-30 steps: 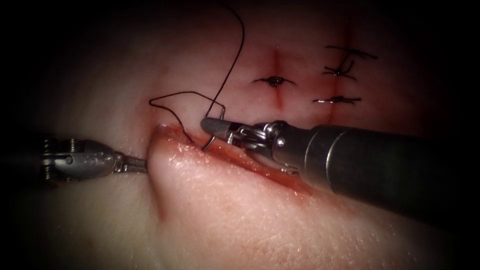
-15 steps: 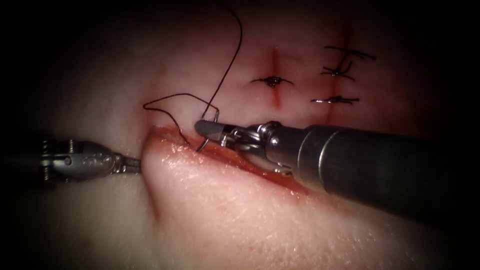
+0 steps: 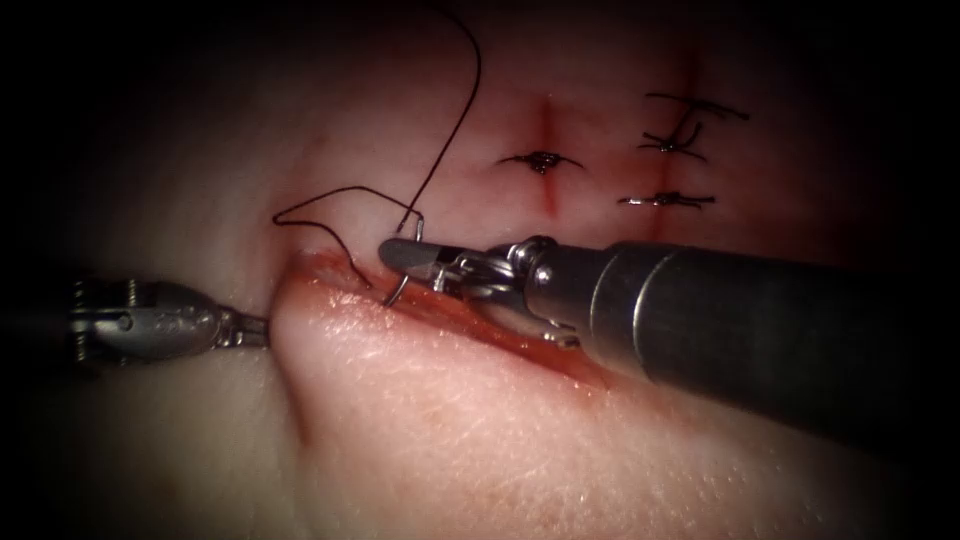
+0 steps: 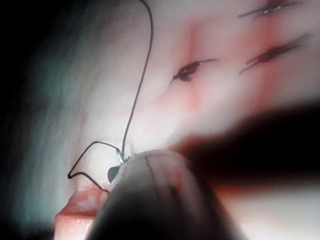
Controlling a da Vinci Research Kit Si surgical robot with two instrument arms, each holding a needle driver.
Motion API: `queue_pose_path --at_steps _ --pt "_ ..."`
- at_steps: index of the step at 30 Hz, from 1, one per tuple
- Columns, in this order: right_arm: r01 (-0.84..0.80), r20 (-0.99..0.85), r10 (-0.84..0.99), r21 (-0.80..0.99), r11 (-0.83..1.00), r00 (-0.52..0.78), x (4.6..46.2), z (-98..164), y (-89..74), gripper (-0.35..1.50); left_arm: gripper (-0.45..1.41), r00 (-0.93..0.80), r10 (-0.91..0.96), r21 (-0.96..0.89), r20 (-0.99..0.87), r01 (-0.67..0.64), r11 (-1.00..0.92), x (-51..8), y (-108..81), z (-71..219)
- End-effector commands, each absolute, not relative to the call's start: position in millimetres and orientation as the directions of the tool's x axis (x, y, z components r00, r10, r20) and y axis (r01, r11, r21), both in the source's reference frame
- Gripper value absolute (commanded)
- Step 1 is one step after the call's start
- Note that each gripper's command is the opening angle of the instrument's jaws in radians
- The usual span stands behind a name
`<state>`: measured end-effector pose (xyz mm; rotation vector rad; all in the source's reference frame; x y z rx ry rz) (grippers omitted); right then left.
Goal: Wound Closure
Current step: Using the right end-effector pass the needle through the bottom of the incision.
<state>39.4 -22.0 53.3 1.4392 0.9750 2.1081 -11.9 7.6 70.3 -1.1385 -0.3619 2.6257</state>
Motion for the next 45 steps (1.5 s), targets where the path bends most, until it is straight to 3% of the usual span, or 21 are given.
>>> queue_pose_path --at_steps 1,9,18,33,45 --pt "0.046 0.629 0.674 0.743 -0.668 -0.388 39.0 54.7 -21.0 -0.35 -0.45 -0.639 0.314 -0.298 -0.702 -0.136 -0.945 -11.8 7.6 69.4" --pt "0.023 0.604 0.694 0.761 -0.649 -0.393 36.9 55.7 -20.9 -0.35 -0.45 -0.450 0.303 -0.300 -0.840 -0.082 -0.951 -14.8 6.9 66.2" --pt "0.000 0.564 0.724 0.789 -0.614 -0.398 35.6 55.3 -20.3 -0.35 -0.45 -0.406 0.277 -0.287 -0.871 -0.037 -0.957 -15.2 2.8 66.0" --pt "-0.042 0.522 0.756 0.812 -0.582 -0.395 35.2 55.6 -20.1 -0.35 -0.45 -0.191 0.254 -0.225 -0.948 -0.165 -0.960 -15.7 5.9 66.2" --pt "-0.047 0.517 0.768 0.818 -0.574 -0.379 36.5 55.3 -20.9 -0.35 -0.45 -0.148 0.216 -0.199 -0.965 -0.119 -0.973 -17.9 5.6 70.6"
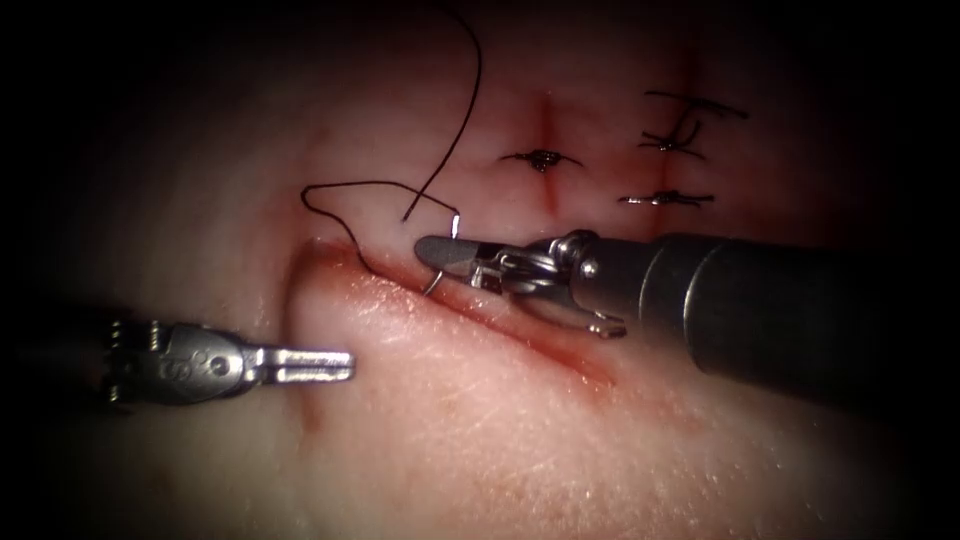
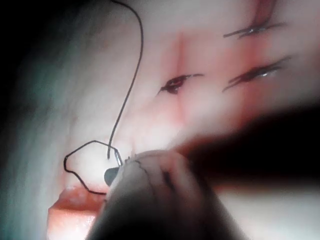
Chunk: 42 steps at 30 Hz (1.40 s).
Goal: Wound Closure
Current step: Using the right end-effector pass the needle through the bottom of the incision.
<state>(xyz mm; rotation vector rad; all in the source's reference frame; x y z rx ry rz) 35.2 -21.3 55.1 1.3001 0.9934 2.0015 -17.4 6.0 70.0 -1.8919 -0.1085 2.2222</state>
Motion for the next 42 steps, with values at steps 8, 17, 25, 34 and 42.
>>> queue_pose_path --at_steps 8,17,25,34,42 --pt "-0.049 0.517 0.774 0.820 -0.570 -0.365 37.3 55 -21.4 -0.35 -0.45 -0.135 0.218 -0.206 -0.966 -0.097 -0.974 -18.7 5.7 73" --pt "-0.035 0.529 0.770 0.816 -0.576 -0.356 38.8 55 -21.6 -0.35 -0.45 -0.095 0.213 -0.210 -0.972 -0.047 -0.977 -19.6 5.7 76" --pt "-0.025 0.532 0.768 0.816 -0.577 -0.356 38.5 55 -21.2 -0.35 -0.45 0.004 0.204 -0.202 -0.979 0.130 -0.971 -23.8 4.8 79" --pt "-0.025 0.529 0.770 0.818 -0.574 -0.356 39.0 55 -21.5 -0.35 -0.45 -0.004 0.209 -0.208 -0.978 0.122 -0.971 -28.3 4.1 81" --pt "-0.034 0.520 0.781 0.825 -0.564 -0.345 41.7 56 -22.0 -0.35 -0.45 -0.016 0.208 -0.209 -0.978 0.107 -0.972 -28.2 3.4 80"
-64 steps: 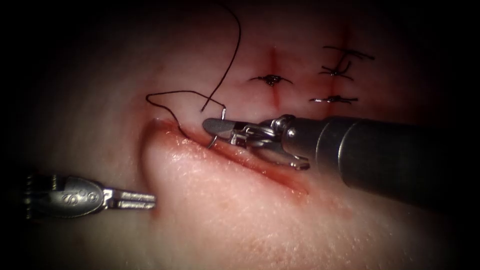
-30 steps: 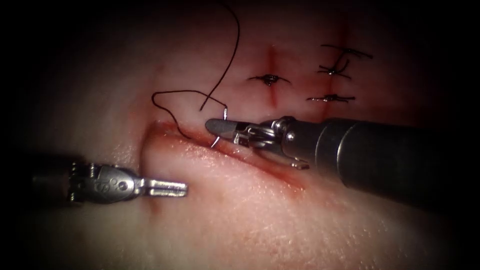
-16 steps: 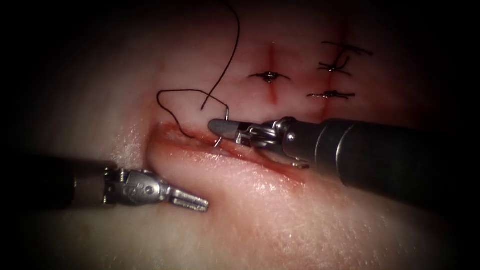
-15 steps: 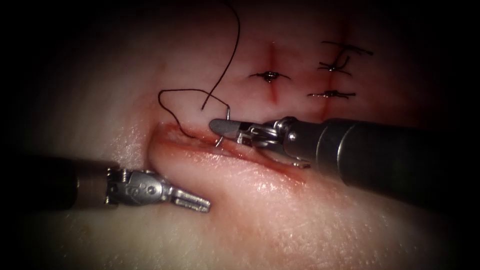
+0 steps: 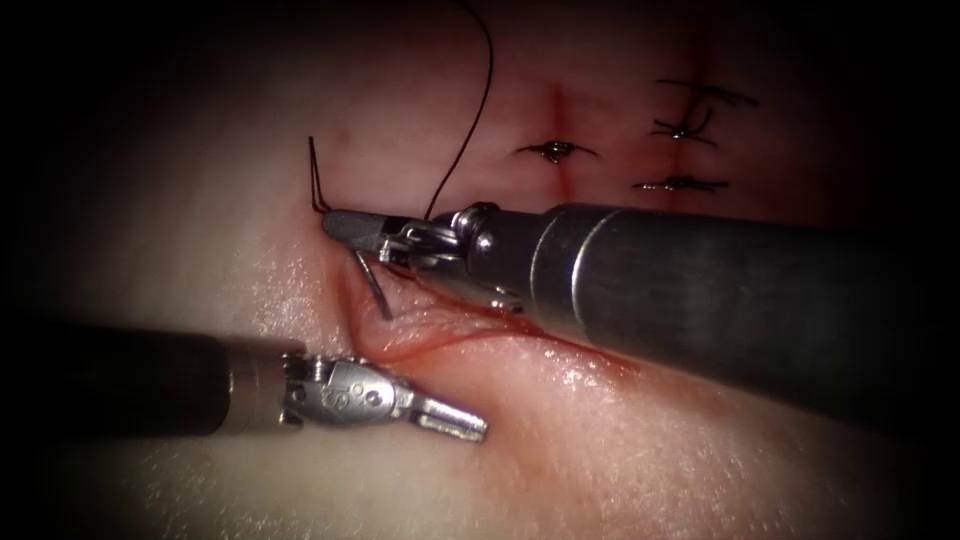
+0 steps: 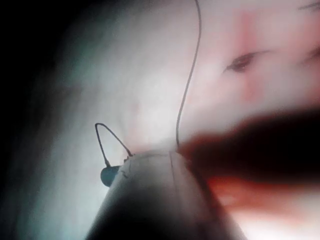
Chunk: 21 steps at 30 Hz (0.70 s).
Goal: Wound Closure
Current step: Using the right end-effector pass the needle through the bottom of the incision.
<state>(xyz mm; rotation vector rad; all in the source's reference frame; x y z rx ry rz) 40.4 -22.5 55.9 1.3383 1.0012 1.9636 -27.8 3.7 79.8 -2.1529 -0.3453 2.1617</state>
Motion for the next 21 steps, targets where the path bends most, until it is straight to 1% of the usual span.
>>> queue_pose_path --at_steps 1,4,10,14,15,16,18,19,20,21 --pt "-0.033 0.521 0.781 0.825 -0.564 -0.345 41.9 56.0 -21.9 -0.35 -0.45 -0.018 0.208 -0.209 -0.978 0.105 -0.972 -28.2 3.2 80.1" --pt "-0.048 0.524 0.785 0.821 -0.569 -0.331 42.1 55.7 -22.3 -0.35 -0.45 -0.022 0.211 -0.213 -0.977 0.104 -0.972 -28.3 2.9 79.3" --pt "-0.068 0.502 0.791 0.828 -0.556 -0.350 39.7 56.2 -22.0 -0.35 -0.45 -0.043 0.218 -0.221 -0.975 0.108 -0.969 -27.6 2.5 77.8" --pt "-0.105 0.370 0.844 0.892 -0.440 -0.389 37.3 56.7 -20.5 -0.35 -0.45 -0.064 0.200 -0.205 -0.978 0.095 -0.974 -25.6 2.7 75.4" --pt "-0.105 0.370 0.844 0.892 -0.440 -0.389 37.3 56.7 -20.5 -0.35 -0.45 -0.064 0.200 -0.205 -0.978 0.095 -0.974 -25.6 2.7 75.4" --pt "-0.148 0.287 0.874 0.918 -0.368 -0.392 36.2 56.7 -19.8 -0.35 -0.45 -0.073 0.190 -0.196 -0.979 0.088 -0.977 -24.7 2.9 74.4" --pt "-0.205 0.223 0.894 0.925 -0.320 -0.389 34.8 56.5 -19.0 -0.35 -0.45 -0.084 0.183 -0.189 -0.980 0.081 -0.979 -23.6 3.2 73.2" --pt "-0.244 0.160 0.916 0.934 -0.261 -0.368 33.6 56.3 -18.4 -0.35 -0.45 -0.092 0.186 -0.193 -0.978 0.077 -0.978 -22.6 3.5 72.2" --pt "-0.325 0.024 0.951 0.937 -0.129 -0.308 32.8 56.4 -18.0 -0.35 -0.45 -0.100 0.185 -0.193 -0.978 0.076 -0.978 -22.0 3.6 71.5" --pt "-0.357 -0.053 0.959 0.933 -0.052 -0.280 32.7 56.5 -17.9 -0.35 -0.45 -0.106 0.181 -0.190 -0.978 0.075 -0.979 -21.7 3.6 71.2"
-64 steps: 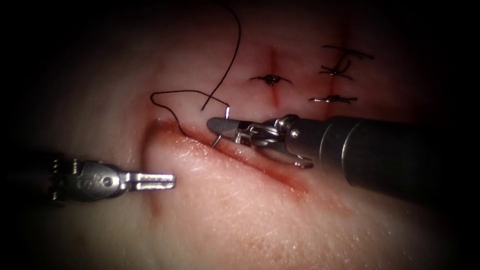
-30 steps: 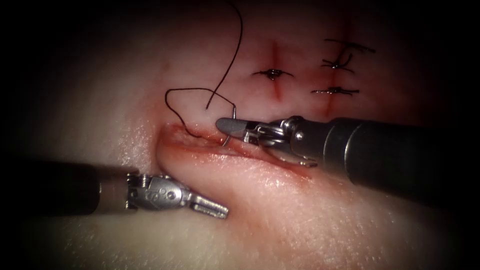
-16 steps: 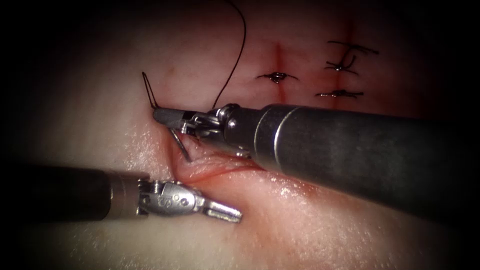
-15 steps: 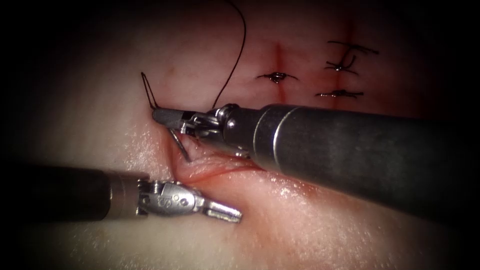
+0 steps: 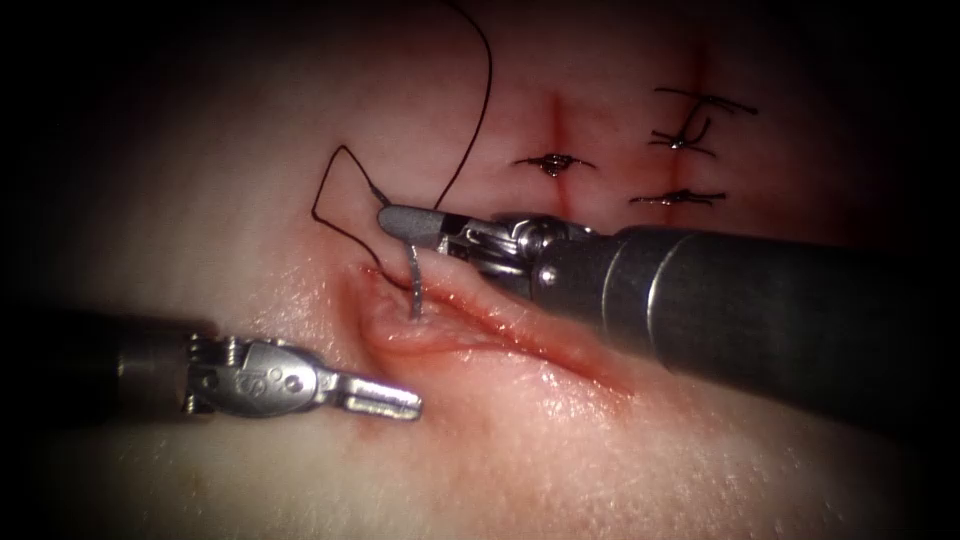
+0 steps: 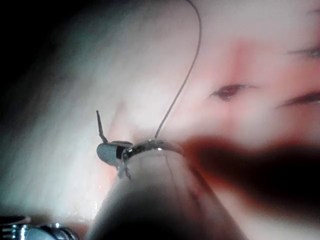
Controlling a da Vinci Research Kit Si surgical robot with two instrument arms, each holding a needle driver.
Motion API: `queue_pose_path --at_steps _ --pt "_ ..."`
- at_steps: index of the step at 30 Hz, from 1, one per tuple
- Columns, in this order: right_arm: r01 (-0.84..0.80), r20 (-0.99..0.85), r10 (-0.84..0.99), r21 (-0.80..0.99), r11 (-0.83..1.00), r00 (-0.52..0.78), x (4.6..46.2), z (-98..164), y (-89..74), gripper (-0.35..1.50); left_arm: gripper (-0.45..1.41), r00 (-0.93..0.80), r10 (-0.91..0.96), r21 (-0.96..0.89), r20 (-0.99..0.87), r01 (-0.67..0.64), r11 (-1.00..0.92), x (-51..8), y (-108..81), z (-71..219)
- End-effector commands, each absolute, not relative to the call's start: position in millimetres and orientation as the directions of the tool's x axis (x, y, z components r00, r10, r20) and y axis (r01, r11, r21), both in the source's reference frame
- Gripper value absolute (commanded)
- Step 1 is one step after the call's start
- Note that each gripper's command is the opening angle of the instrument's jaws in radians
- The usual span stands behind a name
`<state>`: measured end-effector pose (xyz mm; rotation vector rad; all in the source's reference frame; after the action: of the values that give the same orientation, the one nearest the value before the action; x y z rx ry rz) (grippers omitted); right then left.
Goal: Wound Closure
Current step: Using the right end-effector pass the needle through the bottom of the incision.
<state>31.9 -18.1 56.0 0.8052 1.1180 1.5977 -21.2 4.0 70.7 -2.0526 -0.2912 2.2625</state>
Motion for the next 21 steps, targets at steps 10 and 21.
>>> queue_pose_path --at_steps 10,21 --pt "-0.657 -0.568 0.819 0.588 0.472 0.080 31.1 58.0 -16.2 0.21 -0.45 -0.143 0.185 -0.195 -0.972 0.065 -0.979 -20.4 3.6 69.0" --pt "-0.778 -0.546 0.837 0.537 0.325 -0.027 28.2 53.2 -14.0 1.47 -0.45 -0.197 0.202 -0.212 -0.959 0.035 -0.977 -19.9 5.2 69.1"
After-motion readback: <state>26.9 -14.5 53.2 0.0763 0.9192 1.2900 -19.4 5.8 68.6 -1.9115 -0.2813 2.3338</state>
